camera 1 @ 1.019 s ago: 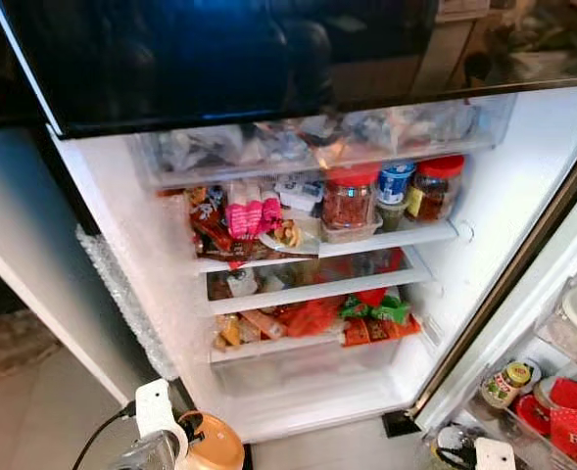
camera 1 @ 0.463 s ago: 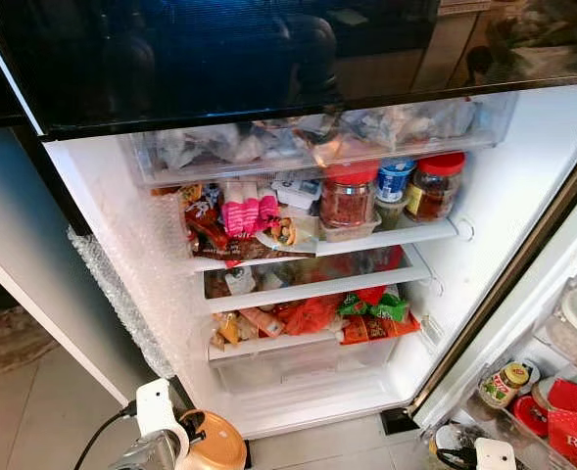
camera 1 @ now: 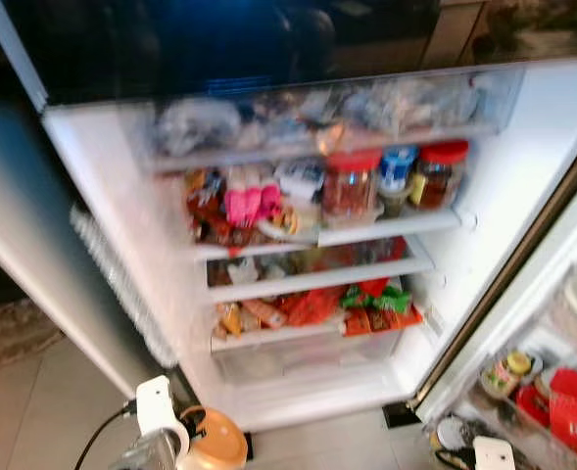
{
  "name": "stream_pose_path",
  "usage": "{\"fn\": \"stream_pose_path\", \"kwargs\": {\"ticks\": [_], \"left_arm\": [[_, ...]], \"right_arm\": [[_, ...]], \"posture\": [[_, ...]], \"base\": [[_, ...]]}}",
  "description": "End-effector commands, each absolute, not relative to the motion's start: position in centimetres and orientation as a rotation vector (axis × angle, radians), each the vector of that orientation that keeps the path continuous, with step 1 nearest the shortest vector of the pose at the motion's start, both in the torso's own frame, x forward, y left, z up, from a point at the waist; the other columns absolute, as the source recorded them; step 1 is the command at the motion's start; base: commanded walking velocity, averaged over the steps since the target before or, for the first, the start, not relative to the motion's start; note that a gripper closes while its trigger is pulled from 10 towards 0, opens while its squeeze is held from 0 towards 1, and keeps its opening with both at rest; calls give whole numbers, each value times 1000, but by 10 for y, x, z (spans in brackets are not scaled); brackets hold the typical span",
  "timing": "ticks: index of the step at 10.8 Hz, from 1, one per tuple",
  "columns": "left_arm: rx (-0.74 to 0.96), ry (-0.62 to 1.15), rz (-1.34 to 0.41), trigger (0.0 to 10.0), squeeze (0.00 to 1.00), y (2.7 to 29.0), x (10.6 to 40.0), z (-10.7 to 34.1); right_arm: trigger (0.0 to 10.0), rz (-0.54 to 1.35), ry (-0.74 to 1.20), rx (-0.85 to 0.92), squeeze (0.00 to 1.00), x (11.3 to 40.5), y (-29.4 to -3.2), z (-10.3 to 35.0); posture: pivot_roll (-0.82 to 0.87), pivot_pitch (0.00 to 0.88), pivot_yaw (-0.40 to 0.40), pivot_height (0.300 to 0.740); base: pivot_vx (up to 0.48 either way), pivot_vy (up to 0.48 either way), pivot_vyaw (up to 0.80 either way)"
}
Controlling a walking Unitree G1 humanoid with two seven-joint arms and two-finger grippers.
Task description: Restocking fridge
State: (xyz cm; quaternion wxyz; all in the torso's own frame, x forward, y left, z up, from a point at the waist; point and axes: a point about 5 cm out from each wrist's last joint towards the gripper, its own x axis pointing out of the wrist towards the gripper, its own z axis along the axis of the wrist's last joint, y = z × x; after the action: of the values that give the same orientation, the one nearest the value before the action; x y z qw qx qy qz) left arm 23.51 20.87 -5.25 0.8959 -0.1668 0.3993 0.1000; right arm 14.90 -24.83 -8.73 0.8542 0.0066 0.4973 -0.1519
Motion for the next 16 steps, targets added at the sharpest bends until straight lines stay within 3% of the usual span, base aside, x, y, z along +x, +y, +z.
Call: {"fn": "stream_pose_path", "kwargs": {"ticks": [1, 8, 13, 14, 15, 16], "left_arm": [[-354, 836, 216, 10000, 0, 209, 233, -54], [-378, 808, 224, 10000, 0, 208, 235, -52], [-463, 644, 161, 10000, 0, 205, 246, -42], [-448, 579, 108, 10000, 0, 203, 257, -33], [-432, 396, 41, 10000, 0, 202, 302, 11], [-441, 336, -16, 10000, 0, 203, 313, 25]], "right_arm": [[10000, -333, 1046, 9, 0, 147, -250, -88], [10000, -322, 1047, 10, 0, 148, -251, -87], [10000, -298, 1056, 1, 0, 149, -251, -87], [10000, -302, 1047, -6, 0, 149, -252, -86], [10000, -310, 1035, -13, 0, 149, -253, -86], [10000, -330, 1021, -17, 0, 149, -254, -85]], "posture": [[56, 0, 16, 652], [63, 0, 8, 652], [62, 0, 2, 652], [54, 0, 3, 652], [60, 0, 3, 652], [53, 0, 8, 652]], "base": [[0, 0, 0], [0, 0, 0], [0, 0, 0], [0, 0, 0], [0, 0, 0], [0, 0, 0]]}}
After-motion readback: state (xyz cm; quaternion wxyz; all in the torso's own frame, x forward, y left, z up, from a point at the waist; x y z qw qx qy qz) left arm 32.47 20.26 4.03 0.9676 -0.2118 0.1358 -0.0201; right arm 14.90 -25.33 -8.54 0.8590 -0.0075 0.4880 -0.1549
